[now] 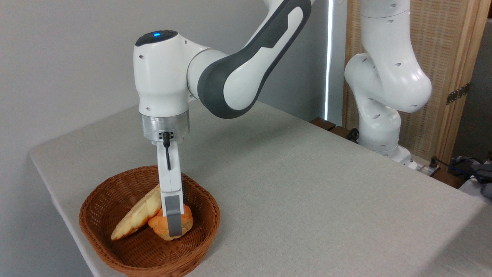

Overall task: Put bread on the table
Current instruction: 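Lower the gripper onto the round bun and close on it, then lift the round bun out of the basket and carry it aside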

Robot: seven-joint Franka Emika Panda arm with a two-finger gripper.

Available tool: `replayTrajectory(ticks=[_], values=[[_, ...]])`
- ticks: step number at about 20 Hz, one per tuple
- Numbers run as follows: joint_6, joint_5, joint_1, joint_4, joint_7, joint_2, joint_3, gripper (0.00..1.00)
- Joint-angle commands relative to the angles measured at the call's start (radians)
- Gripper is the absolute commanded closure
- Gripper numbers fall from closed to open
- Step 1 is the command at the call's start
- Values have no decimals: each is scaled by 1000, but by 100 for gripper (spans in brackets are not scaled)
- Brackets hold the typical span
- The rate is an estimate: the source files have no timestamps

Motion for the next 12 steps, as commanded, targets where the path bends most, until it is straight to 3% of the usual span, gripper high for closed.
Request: replayTrajectory(ticks=[1, 12], values=[[16, 14, 0, 9, 14, 13, 5, 53], [11, 3, 1, 10, 14, -8, 10, 50]])
